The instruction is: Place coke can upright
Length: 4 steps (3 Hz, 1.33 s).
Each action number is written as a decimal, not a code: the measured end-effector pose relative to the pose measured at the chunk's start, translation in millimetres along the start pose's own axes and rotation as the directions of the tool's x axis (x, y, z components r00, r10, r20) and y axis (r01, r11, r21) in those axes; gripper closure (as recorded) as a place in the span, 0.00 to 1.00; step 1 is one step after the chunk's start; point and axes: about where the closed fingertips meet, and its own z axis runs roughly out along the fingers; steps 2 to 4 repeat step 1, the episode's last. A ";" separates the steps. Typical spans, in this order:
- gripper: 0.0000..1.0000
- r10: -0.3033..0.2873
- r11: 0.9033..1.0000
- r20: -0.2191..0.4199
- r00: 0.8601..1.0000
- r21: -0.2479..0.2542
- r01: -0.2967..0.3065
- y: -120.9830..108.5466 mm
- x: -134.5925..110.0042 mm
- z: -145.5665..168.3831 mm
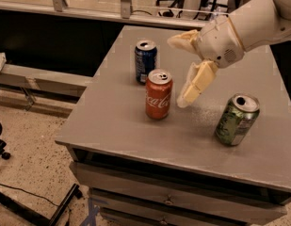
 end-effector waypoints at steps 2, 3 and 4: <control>0.00 0.000 1.000 0.000 1.000 0.000 0.000 0.0 0.0 0.1; 0.00 0.000 1.000 0.000 1.000 0.000 0.000 0.0 0.0 0.1; 0.00 0.000 1.000 0.000 1.000 0.000 0.000 0.0 0.0 0.1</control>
Offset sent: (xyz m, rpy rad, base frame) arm 0.0000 0.0000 0.0000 0.0000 0.0000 0.0000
